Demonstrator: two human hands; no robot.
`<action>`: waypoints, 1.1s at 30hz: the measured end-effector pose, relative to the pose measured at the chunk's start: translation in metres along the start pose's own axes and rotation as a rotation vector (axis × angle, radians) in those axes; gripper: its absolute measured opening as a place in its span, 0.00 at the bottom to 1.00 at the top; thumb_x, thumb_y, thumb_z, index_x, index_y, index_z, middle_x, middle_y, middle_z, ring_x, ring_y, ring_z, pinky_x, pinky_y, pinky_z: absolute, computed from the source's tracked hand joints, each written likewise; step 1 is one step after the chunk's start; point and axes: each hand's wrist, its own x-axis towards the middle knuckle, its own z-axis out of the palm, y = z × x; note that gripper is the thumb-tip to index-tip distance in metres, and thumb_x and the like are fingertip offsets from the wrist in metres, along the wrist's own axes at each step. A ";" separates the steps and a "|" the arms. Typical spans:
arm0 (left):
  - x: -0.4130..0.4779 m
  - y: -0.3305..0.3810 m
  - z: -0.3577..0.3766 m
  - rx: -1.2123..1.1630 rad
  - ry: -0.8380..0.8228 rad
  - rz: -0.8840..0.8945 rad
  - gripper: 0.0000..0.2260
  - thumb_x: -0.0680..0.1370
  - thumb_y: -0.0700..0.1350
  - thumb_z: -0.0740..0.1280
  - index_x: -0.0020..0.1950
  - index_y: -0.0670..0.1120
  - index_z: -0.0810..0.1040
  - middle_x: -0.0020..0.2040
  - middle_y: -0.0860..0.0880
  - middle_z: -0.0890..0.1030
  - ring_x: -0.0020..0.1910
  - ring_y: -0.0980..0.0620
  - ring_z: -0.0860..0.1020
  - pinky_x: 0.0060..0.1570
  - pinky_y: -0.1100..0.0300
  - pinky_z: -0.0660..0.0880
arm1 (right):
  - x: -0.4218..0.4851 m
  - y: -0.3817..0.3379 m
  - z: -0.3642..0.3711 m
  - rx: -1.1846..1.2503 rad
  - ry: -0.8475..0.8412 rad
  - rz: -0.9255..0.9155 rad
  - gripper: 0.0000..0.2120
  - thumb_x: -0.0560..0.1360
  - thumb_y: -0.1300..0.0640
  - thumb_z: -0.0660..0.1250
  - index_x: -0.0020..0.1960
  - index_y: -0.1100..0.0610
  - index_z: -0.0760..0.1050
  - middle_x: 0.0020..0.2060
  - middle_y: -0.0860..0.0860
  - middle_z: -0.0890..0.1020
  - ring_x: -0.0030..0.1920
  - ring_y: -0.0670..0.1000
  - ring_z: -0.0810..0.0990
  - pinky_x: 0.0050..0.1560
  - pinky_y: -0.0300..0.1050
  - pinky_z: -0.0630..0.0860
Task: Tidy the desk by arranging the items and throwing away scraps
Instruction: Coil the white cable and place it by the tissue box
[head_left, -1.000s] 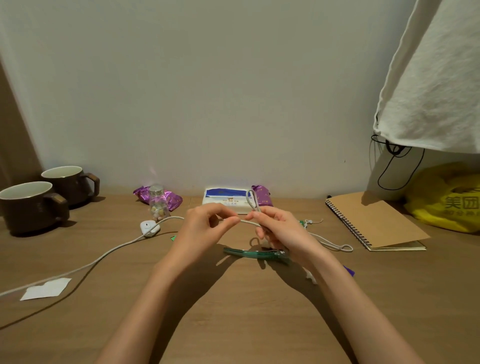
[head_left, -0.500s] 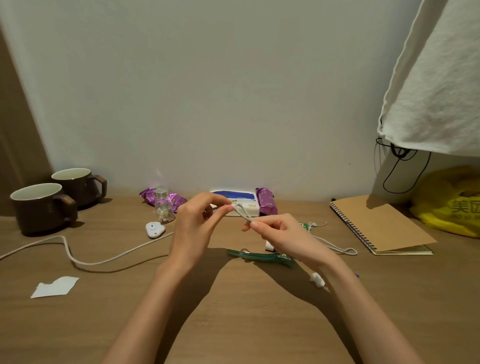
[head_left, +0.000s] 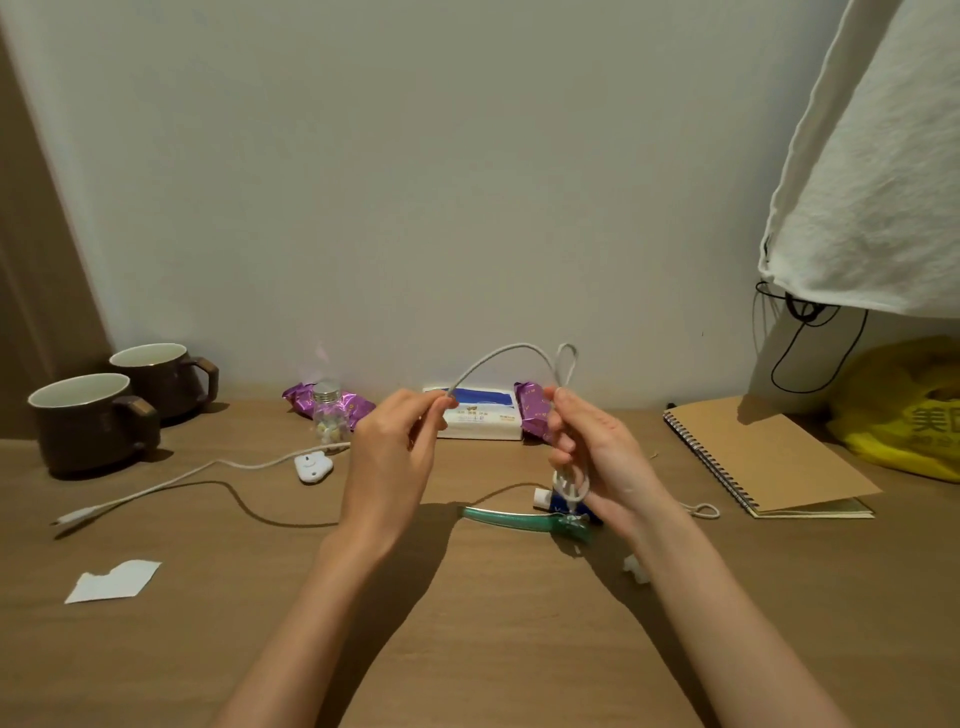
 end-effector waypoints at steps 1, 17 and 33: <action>-0.001 0.001 0.002 0.005 -0.024 0.024 0.07 0.78 0.43 0.65 0.50 0.45 0.83 0.39 0.55 0.78 0.37 0.60 0.75 0.37 0.72 0.68 | 0.000 0.005 0.001 -0.082 0.029 -0.003 0.08 0.76 0.59 0.65 0.51 0.61 0.80 0.31 0.51 0.77 0.26 0.43 0.72 0.26 0.33 0.73; -0.017 0.005 0.019 0.184 -0.396 0.200 0.04 0.75 0.40 0.69 0.46 0.47 0.82 0.41 0.52 0.81 0.39 0.60 0.71 0.36 0.72 0.61 | -0.008 0.018 0.013 -0.515 0.051 -0.034 0.10 0.74 0.53 0.68 0.50 0.58 0.83 0.35 0.53 0.80 0.34 0.45 0.77 0.41 0.38 0.78; -0.012 0.000 0.006 0.223 -0.411 0.178 0.11 0.78 0.53 0.62 0.55 0.56 0.82 0.37 0.61 0.75 0.34 0.60 0.71 0.29 0.71 0.57 | 0.006 -0.003 -0.004 0.223 0.085 -0.062 0.09 0.80 0.59 0.59 0.48 0.59 0.77 0.39 0.55 0.83 0.44 0.53 0.84 0.55 0.58 0.79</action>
